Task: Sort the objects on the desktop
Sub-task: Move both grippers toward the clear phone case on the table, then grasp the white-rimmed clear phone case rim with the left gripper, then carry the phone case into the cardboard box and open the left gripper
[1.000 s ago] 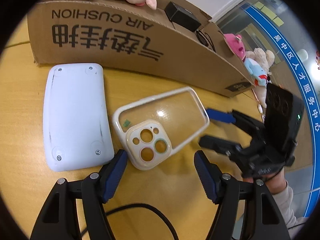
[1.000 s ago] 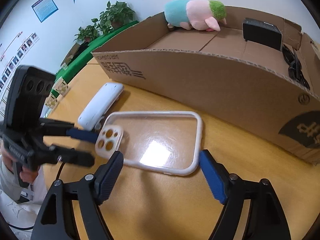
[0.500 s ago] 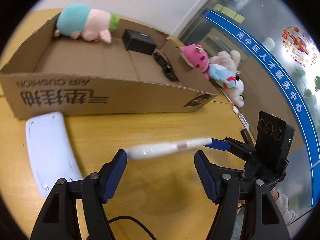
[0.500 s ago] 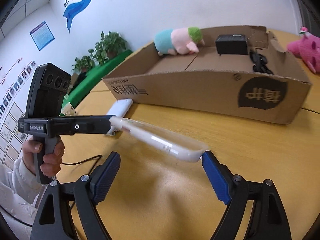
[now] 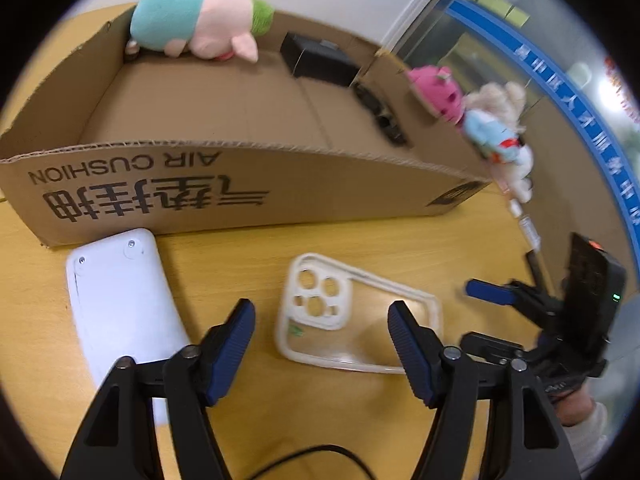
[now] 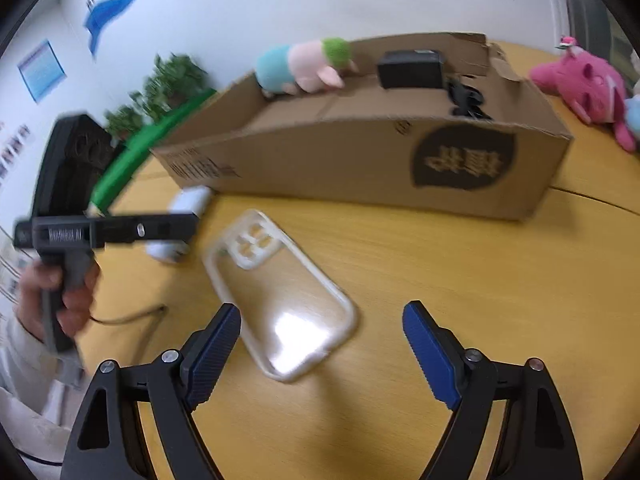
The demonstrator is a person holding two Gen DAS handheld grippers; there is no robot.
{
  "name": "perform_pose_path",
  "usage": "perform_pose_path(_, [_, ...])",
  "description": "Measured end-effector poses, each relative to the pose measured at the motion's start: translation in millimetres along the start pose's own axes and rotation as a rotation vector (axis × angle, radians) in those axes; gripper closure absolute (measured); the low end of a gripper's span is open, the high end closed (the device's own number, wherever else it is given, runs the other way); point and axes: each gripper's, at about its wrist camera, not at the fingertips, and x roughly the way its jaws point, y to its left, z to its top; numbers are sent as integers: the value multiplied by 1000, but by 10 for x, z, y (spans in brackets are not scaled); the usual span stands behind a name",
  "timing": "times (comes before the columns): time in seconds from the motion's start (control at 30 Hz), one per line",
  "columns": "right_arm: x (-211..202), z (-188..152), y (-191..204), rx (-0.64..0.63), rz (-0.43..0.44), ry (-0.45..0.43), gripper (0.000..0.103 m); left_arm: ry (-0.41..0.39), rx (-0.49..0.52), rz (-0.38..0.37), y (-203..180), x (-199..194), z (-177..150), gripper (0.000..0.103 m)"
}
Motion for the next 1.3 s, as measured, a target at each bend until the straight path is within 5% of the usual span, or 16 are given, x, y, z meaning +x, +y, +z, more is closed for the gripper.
perform_pose_path(0.13, [79,-84,30,-37,-58,68,45,103,46,67,4,219,5,68])
perform_pose_path(0.3, [110,-120,-7,-41,-103,81,57,107,81,106,-10,219,-50,89])
perform_pose_path(0.47, [110,-87,-90,20,-79,60,76,118,75,91,32,195,-79,92])
perform_pose_path(0.7, [187,-99,29,57,-79,71,78,133,88,82,-31,207,-160,94])
perform_pose_path(0.77, [193,-93,34,59,-116,66,90,129,92,90,-44,195,-185,94])
perform_pose_path(0.87, [172,-92,-1,71,-115,43,92,122,113,98,-91,147,-237,94])
perform_pose_path(1.1, [-208,108,34,44,-130,-98,94,-63,123,51,-237,-411,-21,94])
perform_pose_path(1.3, [-614,738,203,-77,-174,-261,94,-276,167,13,-308,-1012,555,95])
